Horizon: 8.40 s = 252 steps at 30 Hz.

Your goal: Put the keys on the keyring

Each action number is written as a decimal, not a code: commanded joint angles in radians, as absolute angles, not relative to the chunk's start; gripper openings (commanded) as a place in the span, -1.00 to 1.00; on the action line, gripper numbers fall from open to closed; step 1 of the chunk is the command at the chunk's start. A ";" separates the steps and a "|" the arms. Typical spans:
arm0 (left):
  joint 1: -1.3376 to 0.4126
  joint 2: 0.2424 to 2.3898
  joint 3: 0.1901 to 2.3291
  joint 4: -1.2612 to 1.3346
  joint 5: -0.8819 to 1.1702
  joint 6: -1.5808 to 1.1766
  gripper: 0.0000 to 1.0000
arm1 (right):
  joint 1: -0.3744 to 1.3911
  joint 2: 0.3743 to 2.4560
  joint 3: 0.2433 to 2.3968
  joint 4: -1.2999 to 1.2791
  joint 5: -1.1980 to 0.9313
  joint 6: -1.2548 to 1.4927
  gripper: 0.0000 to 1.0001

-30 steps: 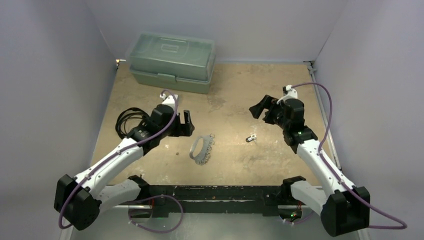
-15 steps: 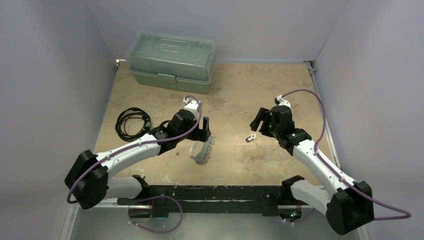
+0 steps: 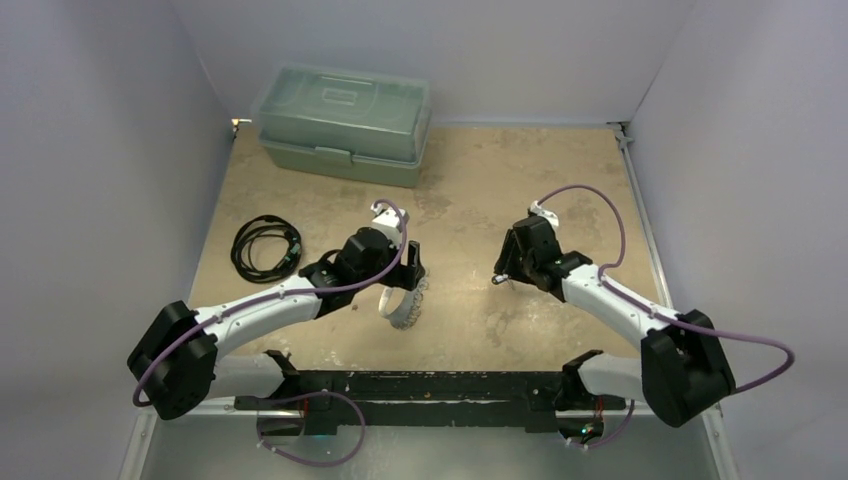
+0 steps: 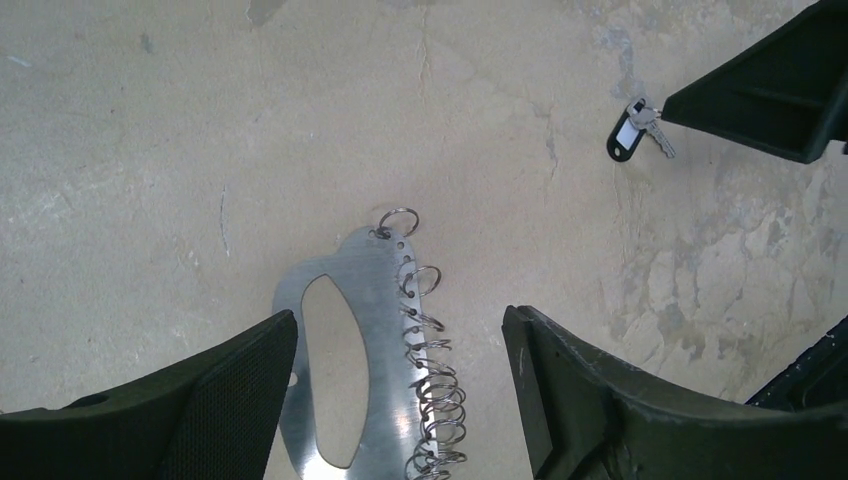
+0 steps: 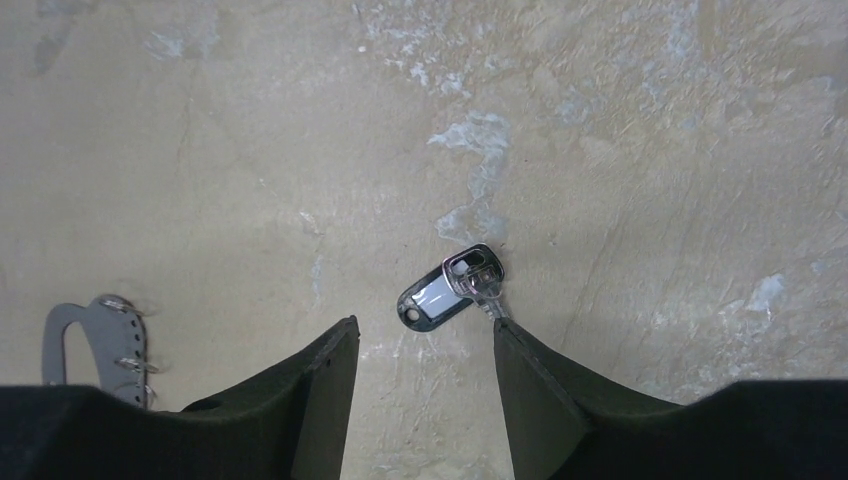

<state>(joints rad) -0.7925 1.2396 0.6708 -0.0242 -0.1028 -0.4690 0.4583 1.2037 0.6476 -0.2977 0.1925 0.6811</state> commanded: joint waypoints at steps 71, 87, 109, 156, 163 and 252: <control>-0.803 0.872 0.836 -0.591 -0.278 -0.433 0.22 | 0.666 1.631 0.832 0.242 -0.363 0.336 -0.30; -0.803 0.871 0.836 -0.592 -0.278 -0.431 0.22 | 0.667 1.669 0.812 0.228 -0.434 0.325 -0.23; -0.803 0.868 0.833 -0.592 -0.284 -0.435 0.22 | 0.771 1.671 0.838 0.165 -0.295 0.344 -0.47; -0.810 0.915 0.836 -0.581 -0.227 -0.400 0.22 | 0.790 1.525 0.796 0.122 -0.292 0.370 -0.55; -0.810 0.904 0.827 -0.570 -0.224 -0.401 0.22 | 0.792 1.568 0.798 0.130 -0.305 0.375 -0.55; -0.849 0.894 0.823 -0.583 -0.256 -0.424 0.22 | 0.827 1.640 0.798 0.138 -0.159 0.440 -0.32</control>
